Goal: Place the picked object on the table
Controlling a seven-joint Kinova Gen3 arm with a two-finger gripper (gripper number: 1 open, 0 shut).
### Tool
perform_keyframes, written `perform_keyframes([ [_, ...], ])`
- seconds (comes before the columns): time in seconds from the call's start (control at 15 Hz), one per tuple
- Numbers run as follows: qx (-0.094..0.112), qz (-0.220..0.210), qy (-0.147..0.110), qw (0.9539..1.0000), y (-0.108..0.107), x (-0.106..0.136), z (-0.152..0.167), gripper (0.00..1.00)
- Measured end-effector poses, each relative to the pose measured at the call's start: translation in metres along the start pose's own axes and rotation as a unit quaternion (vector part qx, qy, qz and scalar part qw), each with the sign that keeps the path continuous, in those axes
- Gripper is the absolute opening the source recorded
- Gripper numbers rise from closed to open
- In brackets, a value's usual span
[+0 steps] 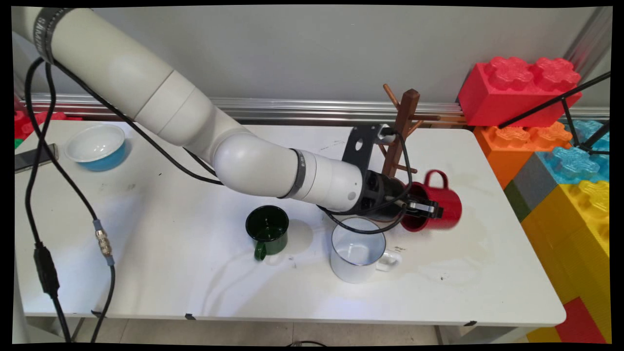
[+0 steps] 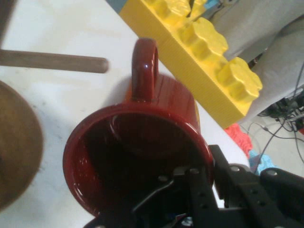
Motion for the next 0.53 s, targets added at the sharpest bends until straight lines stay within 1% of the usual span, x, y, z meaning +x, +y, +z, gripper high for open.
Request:
perform_keyframes([
  [0.2,-0.012,-0.003,-0.004,0.9999,0.014,-0.002,-0.004,0.00],
  [0.53,-0.022,-0.004,-0.008,0.9997,0.029,-0.002,-0.012,0.00],
])
